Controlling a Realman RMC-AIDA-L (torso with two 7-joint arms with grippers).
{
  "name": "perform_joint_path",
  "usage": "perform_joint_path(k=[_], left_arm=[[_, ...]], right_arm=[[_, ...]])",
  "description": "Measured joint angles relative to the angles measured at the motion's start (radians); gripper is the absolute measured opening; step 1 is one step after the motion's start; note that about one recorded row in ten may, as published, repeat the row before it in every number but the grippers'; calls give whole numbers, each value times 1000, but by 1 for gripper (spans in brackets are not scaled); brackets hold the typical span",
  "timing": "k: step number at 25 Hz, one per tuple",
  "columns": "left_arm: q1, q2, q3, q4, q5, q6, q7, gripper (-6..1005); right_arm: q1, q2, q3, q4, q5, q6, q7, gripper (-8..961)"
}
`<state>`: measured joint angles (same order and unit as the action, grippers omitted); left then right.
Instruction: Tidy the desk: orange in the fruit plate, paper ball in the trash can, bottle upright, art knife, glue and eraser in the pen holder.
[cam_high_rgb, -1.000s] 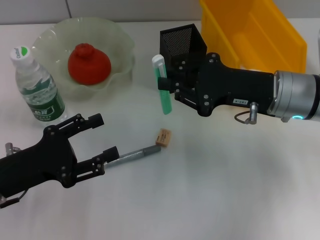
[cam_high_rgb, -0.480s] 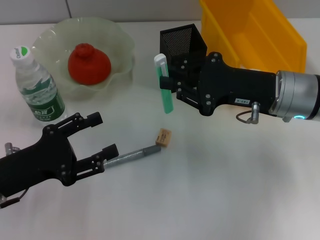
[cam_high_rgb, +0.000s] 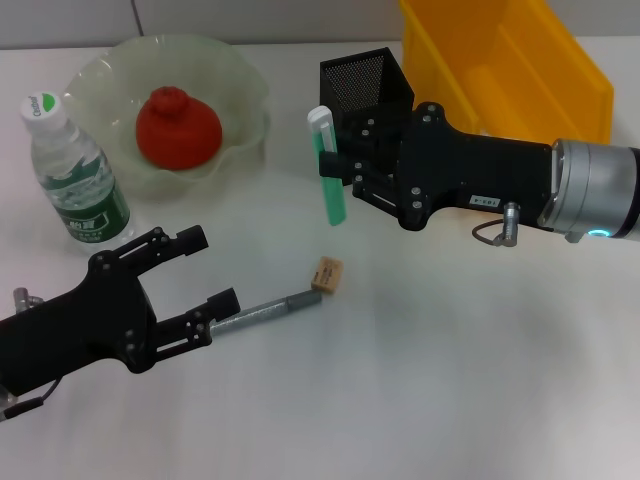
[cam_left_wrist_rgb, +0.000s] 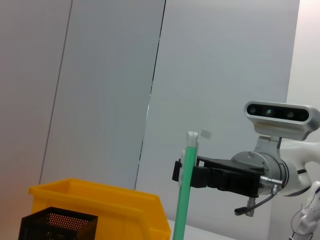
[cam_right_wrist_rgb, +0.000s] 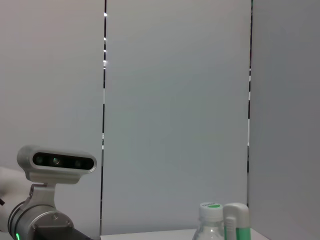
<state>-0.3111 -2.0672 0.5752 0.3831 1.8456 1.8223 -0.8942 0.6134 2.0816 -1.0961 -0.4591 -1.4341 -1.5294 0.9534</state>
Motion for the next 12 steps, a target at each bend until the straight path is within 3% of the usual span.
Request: perform_joint_path(k=[12], left_arm=[[4,0,0,-15,-8,-2,18,800]], right_arm=[[-8,1,9,-5,13,9,-31,154]])
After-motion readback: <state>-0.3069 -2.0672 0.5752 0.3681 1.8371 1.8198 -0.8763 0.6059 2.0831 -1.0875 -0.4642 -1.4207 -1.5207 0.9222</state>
